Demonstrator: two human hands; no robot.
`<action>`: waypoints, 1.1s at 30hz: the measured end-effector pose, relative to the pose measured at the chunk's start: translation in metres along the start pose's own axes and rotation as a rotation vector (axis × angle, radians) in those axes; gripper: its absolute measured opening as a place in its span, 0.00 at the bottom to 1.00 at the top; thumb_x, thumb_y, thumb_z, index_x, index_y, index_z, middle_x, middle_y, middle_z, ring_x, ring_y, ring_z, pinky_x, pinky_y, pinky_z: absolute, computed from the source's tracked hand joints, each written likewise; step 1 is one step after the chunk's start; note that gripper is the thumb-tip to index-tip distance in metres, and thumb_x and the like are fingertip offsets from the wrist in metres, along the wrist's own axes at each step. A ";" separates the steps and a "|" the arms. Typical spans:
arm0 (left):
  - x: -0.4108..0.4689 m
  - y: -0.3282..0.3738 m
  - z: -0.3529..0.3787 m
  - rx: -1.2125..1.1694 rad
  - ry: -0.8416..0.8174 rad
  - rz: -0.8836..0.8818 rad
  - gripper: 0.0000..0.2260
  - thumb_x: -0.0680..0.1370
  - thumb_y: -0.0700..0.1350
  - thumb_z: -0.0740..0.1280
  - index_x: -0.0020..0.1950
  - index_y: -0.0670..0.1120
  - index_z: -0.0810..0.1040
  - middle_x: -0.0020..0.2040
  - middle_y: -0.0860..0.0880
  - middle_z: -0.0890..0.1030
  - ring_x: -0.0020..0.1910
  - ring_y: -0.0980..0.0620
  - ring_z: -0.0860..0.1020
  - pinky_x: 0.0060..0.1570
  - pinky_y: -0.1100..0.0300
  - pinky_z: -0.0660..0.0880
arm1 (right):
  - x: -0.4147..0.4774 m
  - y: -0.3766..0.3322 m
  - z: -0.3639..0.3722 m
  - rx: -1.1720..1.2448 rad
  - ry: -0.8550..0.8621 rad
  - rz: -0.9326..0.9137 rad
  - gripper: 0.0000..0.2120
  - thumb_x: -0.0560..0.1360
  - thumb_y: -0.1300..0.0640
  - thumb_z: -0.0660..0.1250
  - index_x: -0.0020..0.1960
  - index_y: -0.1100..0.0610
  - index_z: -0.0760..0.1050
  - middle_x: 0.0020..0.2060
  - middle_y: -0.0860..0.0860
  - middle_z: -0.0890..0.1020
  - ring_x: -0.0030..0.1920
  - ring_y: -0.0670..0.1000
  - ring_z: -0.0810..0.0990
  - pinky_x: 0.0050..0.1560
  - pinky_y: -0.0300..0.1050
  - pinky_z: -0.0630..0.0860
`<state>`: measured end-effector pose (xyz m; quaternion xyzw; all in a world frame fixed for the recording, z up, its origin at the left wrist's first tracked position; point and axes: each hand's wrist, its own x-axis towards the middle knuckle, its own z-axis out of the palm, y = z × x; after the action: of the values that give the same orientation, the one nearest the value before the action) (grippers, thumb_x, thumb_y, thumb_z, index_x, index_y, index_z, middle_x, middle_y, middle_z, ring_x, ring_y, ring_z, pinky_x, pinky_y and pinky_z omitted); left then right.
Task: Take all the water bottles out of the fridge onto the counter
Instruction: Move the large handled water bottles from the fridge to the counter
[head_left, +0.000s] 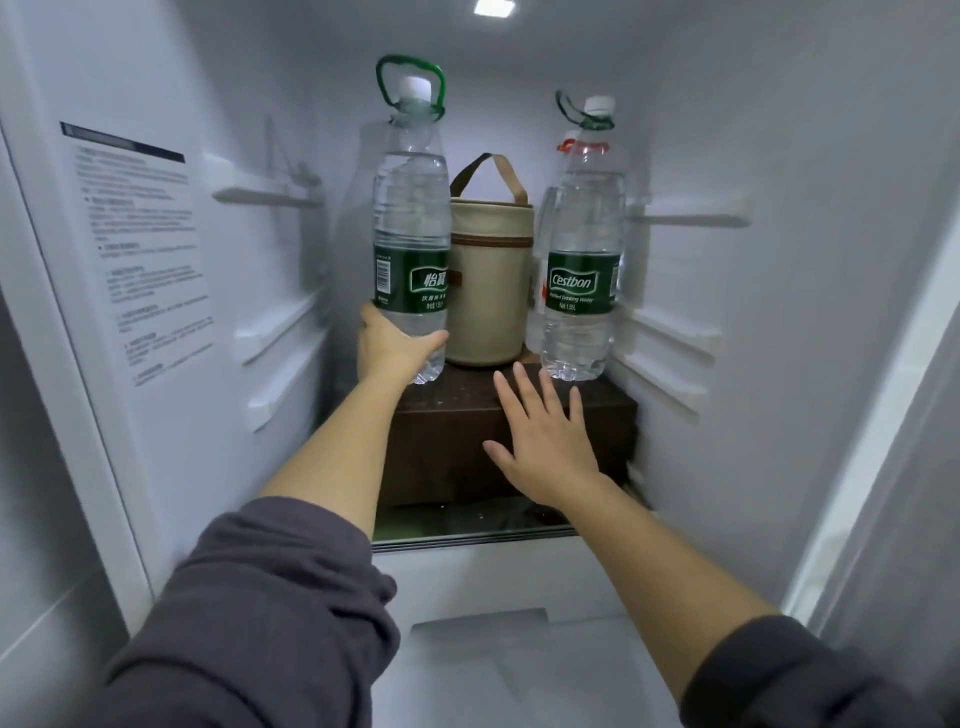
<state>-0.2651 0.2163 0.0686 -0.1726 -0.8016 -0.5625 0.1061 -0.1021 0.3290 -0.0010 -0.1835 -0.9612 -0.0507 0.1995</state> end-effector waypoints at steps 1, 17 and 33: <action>-0.001 -0.001 -0.001 0.001 -0.004 0.002 0.40 0.66 0.54 0.79 0.71 0.43 0.62 0.67 0.43 0.73 0.66 0.42 0.72 0.59 0.49 0.72 | 0.000 0.000 0.000 0.001 -0.001 -0.001 0.38 0.80 0.38 0.54 0.79 0.47 0.35 0.79 0.50 0.39 0.79 0.57 0.37 0.76 0.64 0.39; -0.050 -0.014 -0.032 -0.101 -0.045 0.040 0.41 0.59 0.63 0.77 0.65 0.49 0.66 0.63 0.49 0.77 0.60 0.47 0.77 0.60 0.45 0.75 | 0.005 -0.002 -0.027 0.138 -0.207 0.059 0.36 0.80 0.39 0.56 0.80 0.49 0.43 0.80 0.50 0.46 0.79 0.57 0.40 0.76 0.61 0.39; -0.044 -0.022 -0.027 -0.166 -0.051 0.110 0.37 0.64 0.54 0.79 0.65 0.47 0.65 0.60 0.49 0.75 0.56 0.50 0.77 0.50 0.56 0.76 | 0.124 -0.097 -0.182 1.297 0.094 0.204 0.46 0.68 0.47 0.77 0.76 0.55 0.53 0.66 0.56 0.73 0.61 0.58 0.75 0.61 0.56 0.73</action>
<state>-0.2340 0.1770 0.0426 -0.2390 -0.7438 -0.6158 0.1017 -0.1780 0.2495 0.2129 -0.1140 -0.7650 0.5499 0.3154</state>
